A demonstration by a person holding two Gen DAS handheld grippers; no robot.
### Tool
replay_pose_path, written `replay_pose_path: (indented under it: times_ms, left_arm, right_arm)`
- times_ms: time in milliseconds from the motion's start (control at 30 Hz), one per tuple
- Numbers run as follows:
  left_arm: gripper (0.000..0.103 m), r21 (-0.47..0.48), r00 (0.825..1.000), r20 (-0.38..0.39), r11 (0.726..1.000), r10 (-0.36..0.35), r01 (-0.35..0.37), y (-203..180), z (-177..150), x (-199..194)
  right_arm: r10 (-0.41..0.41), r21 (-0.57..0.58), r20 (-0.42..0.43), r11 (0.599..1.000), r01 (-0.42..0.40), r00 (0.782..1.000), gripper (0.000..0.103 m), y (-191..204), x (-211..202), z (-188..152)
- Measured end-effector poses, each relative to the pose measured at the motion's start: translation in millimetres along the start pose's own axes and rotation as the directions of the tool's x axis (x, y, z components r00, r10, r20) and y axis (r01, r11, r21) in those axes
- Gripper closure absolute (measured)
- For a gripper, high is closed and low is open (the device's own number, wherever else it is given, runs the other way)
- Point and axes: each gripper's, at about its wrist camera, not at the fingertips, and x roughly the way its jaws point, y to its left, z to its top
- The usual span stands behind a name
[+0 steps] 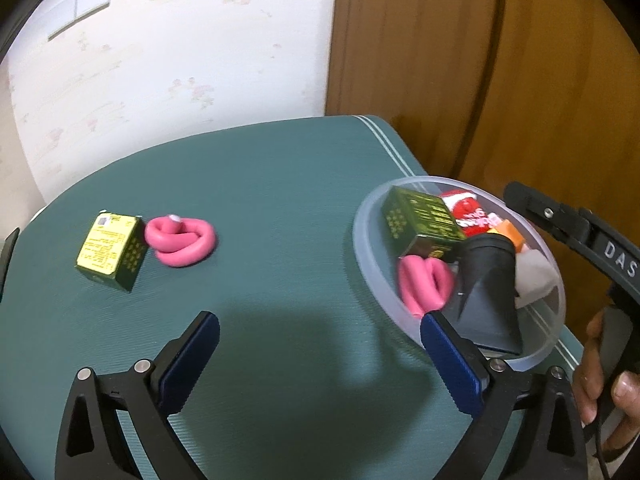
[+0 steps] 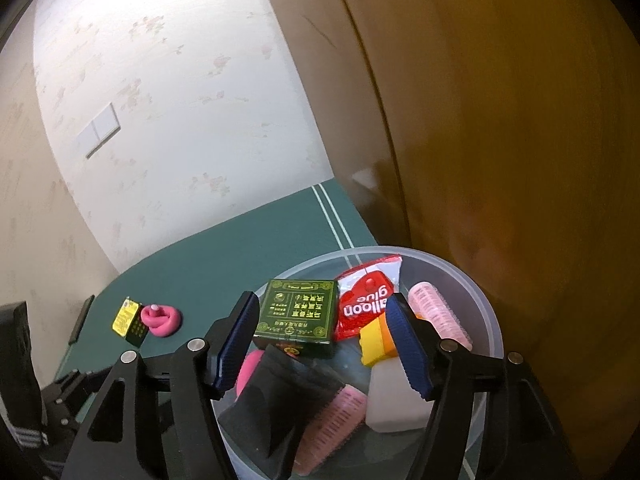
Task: Organize objects
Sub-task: 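Withdraw both tools from the bowl and move the left tool to the yellow box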
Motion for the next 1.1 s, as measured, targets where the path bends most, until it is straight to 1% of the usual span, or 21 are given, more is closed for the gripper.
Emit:
replay_pose_path:
  times_ms: [133, 433, 733, 967, 1100]
  left_arm:
    - [0.001, -0.021, 1.000, 0.001, 1.000, 0.017, -0.017, 10, -1, -1]
    - [0.001, -0.058, 0.999, 0.008, 0.997, 0.043, -0.042, 30, 0, -5]
    - [0.001, -0.082, 0.996, 0.018, 0.993, 0.089, -0.088, 56, 2, -9]
    - [0.001, -0.105, 0.988, 0.011, 0.983, 0.155, -0.153, 87, 5, -7]
    - [0.001, -0.117, 0.983, -0.001, 0.977, 0.182, -0.181, 106, 4, -4]
  right_arm:
    - [-0.012, -0.042, -0.001, 0.999, 0.012, 1.000, 0.036, 8, 0, -4]
    - [-0.049, -0.093, -0.006, 0.995, 0.048, 0.999, 0.036, 20, 5, -9]
    - [-0.050, -0.173, -0.013, 0.984, 0.047, 0.999, 0.036, 44, 5, -15]
    - [-0.033, -0.240, -0.036, 0.971, 0.024, 0.999, 0.036, 69, 9, -18]
    - [0.007, -0.251, -0.077, 0.968, -0.027, 0.997, 0.036, 84, 15, -18]
